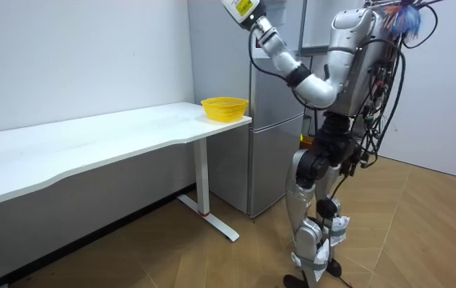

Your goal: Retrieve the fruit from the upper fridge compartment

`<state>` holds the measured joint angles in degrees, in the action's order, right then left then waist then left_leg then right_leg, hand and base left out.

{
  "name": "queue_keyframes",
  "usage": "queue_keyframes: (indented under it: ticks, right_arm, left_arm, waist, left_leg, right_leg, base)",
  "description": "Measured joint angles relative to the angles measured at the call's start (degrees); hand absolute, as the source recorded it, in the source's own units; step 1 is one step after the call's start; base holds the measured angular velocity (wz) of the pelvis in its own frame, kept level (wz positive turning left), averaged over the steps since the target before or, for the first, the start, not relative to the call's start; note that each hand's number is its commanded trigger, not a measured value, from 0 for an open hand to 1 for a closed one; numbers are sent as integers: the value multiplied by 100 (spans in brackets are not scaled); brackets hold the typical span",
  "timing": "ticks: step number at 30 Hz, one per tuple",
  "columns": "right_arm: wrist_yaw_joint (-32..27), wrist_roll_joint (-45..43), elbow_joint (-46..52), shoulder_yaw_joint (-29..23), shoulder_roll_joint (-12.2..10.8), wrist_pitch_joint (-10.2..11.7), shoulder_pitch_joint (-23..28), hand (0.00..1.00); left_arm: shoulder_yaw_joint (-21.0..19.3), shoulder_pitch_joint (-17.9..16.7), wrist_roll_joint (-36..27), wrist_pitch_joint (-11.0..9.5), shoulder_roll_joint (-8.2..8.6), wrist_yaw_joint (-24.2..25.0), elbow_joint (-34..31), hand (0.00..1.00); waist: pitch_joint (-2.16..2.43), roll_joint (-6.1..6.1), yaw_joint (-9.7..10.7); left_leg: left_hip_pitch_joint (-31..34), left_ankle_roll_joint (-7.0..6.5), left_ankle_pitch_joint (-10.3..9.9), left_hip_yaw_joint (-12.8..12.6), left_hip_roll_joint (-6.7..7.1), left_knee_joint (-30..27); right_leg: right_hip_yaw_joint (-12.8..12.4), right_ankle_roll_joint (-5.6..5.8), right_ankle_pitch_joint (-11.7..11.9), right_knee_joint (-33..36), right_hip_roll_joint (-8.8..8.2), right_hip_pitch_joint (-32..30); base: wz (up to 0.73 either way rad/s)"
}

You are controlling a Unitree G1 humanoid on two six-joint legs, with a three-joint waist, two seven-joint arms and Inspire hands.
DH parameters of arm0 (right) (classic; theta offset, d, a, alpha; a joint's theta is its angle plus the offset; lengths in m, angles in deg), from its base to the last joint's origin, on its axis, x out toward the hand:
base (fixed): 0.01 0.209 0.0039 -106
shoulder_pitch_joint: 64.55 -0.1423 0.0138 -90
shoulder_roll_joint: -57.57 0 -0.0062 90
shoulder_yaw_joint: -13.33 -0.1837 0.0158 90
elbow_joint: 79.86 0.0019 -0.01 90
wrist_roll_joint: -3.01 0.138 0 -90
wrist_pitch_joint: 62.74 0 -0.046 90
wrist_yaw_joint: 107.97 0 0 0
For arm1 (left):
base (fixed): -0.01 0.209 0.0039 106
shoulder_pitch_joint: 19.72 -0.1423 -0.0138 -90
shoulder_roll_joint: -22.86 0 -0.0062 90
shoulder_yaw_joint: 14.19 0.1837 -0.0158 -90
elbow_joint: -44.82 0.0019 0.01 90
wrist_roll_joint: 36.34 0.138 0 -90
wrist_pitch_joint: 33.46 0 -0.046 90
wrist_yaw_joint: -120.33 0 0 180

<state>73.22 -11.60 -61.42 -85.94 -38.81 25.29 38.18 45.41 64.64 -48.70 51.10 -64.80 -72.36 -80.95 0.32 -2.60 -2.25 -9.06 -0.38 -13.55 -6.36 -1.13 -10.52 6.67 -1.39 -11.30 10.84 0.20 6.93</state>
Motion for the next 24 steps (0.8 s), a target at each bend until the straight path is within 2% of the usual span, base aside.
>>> queue_keyframes:
  ticks: [3, 5, 6, 7, 9, 11, 12, 13, 14, 16, 17, 19, 20, 22, 23, 24]
  right_arm:
    - [-54, -5, 52, 16, -10, -1, -7, 0]
    - [-109, -15, 98, 27, -10, -14, 3, 0]
    - [-115, -36, 123, 30, -7, -23, 18, 0]
    - [-132, -77, 224, 34, -8, -59, 40, 0]
    - [-145, -109, 301, 61, -2, -53, 36, 0]
    - [-141, -120, 284, 136, 8, -62, 38, 0]
    - [-122, -120, 272, 156, 6, -64, 28, 0]
    - [-100, -100, 264, 163, -4, -110, 30, 0]
    - [-94, -88, 255, 163, -12, -144, 30, 0]
    - [-46, 134, 231, 165, -48, -313, 33, 0]
    - [-27, 133, 227, 140, -68, -342, 33, 0]
    - [55, 45, 170, 92, -140, -470, 13, 0]
    - [88, -29, 88, 57, -127, -539, 34, 0]
    - [88, -327, 57, 17, -94, -581, 34, 0]
    - [93, -431, 46, -17, -96, -586, 43, 0]
    - [125, -530, 46, -47, -96, -614, 35, 0]
  left_arm:
    - [-459, -213, 315, -125, 197, -856, 313, 0]
    - [-668, -498, 349, -155, 210, -1430, 561, 0]
    - [-684, -570, 356, -201, 211, -1547, 665, 0]
    - [-685, -734, 428, -310, 221, -1770, 979, 0]
    - [-584, -1072, 406, -398, 240, -1997, 1588, 0]
    - [-361, -1245, 382, -386, 265, -2115, 2451, 0]
    - [-159, -1329, 208, -375, 273, -2161, 3189, 0]
    - [99, -1402, -140, -352, 276, -2145, 4070, 0]
    - [242, -1389, -320, -333, 274, -2111, 4598, 0]
    - [867, -1406, -1326, -74, 319, -1848, 6682, 0]
    - [953, -1406, -1598, 0, 373, -1736, 7217, 0]
    - [934, -1425, -2169, 219, 654, -1304, 8970, 0]
    - [805, -1475, -2470, 370, 805, -1074, 9540, 0]
    - [802, -1611, -2572, 591, 893, -718, 10303, 0]
    - [802, -1645, -2468, 654, 891, -598, 10512, 0]
    - [825, -1696, -2038, 744, 877, -362, 10847, 0]
  waist:
    - [-13, -66, -138]
    - [-11, -134, -236]
    - [-10, -153, -267]
    - [-8, -166, -288]
    - [-12, -191, -253]
    - [-10, -170, -271]
    - [-3, -146, -249]
    - [5, -110, -235]
    - [6, -98, -231]
    - [-1, 5, -131]
    - [-4, 52, -117]
    - [31, 221, -234]
    - [25, 274, -354]
    - [16, 290, -417]
    - [18, 279, -421]
    - [14, 234, -414]
  left_leg:
    - [12, -1, 0, 129, 32, 8]
    - [38, -2, 1, 186, 52, 20]
    - [41, -2, 1, 194, 54, 18]
    - [59, -4, 3, 233, 69, 12]
    - [86, -13, 9, 331, 102, -13]
    - [91, -13, 9, 377, 111, -17]
    - [112, -13, 9, 396, 110, -17]
    - [136, -13, 9, 446, 119, -22]
    - [140, -13, 9, 468, 121, -24]
    - [137, -13, 9, 505, 143, -21]
    - [136, -13, 9, 519, 147, -17]
    - [44, -17, 1, 396, 120, 53]
    - [-59, -13, -51, 278, 79, 105]
    - [-129, -31, -96, 235, 29, 95]
    - [-156, -39, -103, 224, 30, 98]
    - [-182, -48, -115, 223, 31, 92]
  right_leg:
    - [118, 13, -36, -22, -31, 51]
    - [124, 23, -59, -17, -32, 45]
    - [124, 23, -59, -18, -33, 40]
    - [140, 26, -72, -14, -47, 34]
    - [210, 36, -116, -11, -99, 23]
    - [241, 35, -139, -1, -112, 30]
    - [287, 32, -144, -7, -129, 25]
    - [318, 36, -153, -9, -133, 25]
    - [362, 34, -158, -8, -138, 36]
    - [426, 44, -176, -20, -169, 104]
    - [422, 49, -182, -17, -171, 103]
    - [248, 50, -194, -34, -138, 97]
    - [114, 44, -182, -46, -92, 109]
    - [90, 64, -159, -96, -85, 215]
    - [92, 70, -153, -119, -86, 254]
    - [114, 73, -153, -118, -96, 295]
  base:
    - [24]
    - [12]
    - [0]
    - [5]
    - [15]
    - [11]
    - [13]
    - [16]
    - [16]
    - [13]
    - [0]
    - [-31]
    - [-46]
    - [-18]
    - [4]
    - [11]
